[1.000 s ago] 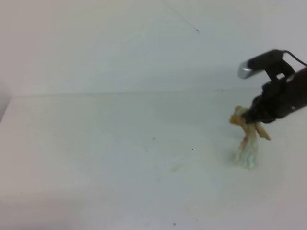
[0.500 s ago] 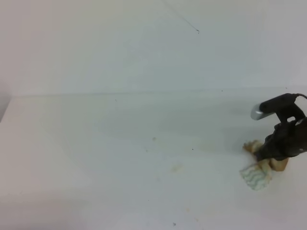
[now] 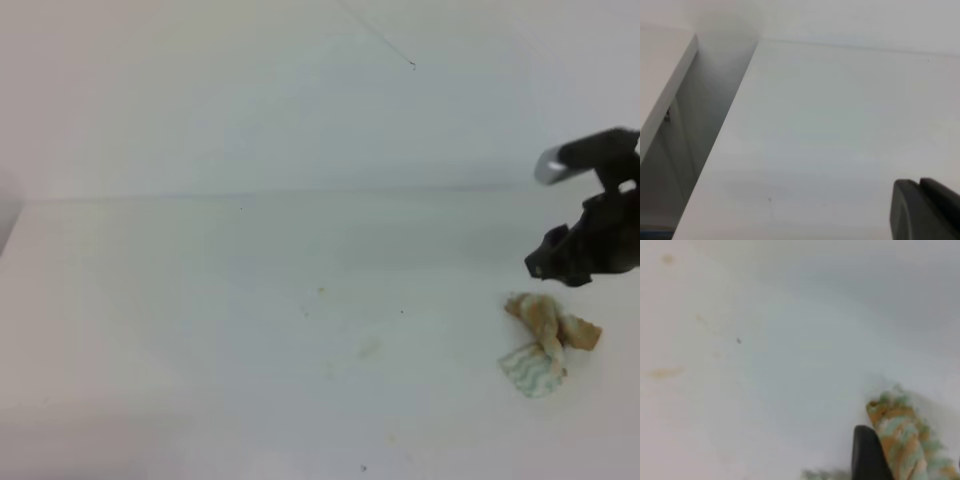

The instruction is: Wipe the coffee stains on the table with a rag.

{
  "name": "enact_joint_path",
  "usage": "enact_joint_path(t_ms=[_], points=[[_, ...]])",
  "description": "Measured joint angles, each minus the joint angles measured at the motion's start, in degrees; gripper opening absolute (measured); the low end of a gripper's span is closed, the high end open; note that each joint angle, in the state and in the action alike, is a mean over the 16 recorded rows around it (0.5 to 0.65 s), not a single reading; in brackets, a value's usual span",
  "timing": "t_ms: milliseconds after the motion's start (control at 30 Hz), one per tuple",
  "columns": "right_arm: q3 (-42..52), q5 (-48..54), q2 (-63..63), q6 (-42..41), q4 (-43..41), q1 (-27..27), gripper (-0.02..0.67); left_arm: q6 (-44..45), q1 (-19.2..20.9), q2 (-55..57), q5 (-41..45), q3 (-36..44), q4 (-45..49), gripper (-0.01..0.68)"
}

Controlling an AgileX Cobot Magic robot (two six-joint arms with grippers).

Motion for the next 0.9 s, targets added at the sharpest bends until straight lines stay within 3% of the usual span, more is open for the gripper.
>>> enact_joint_path(t_ms=[167, 567, 900], points=[[-1.1, 5.6, -8.2, 0.5, -0.3, 0.0, 0.264, 0.0, 0.0, 0.0, 0.1, 0.0, 0.0, -0.002], [-0.2, 16.6, -34.7, 4.9, -6.7, 0.0, 0.027, 0.0, 0.0, 0.0, 0.1, 0.0, 0.0, -0.002], [9.4, 11.9, -60.6, 7.4, -9.0, 0.0, 0.005, 0.0, 0.0, 0.0, 0.0, 0.0, 0.0, -0.002]])
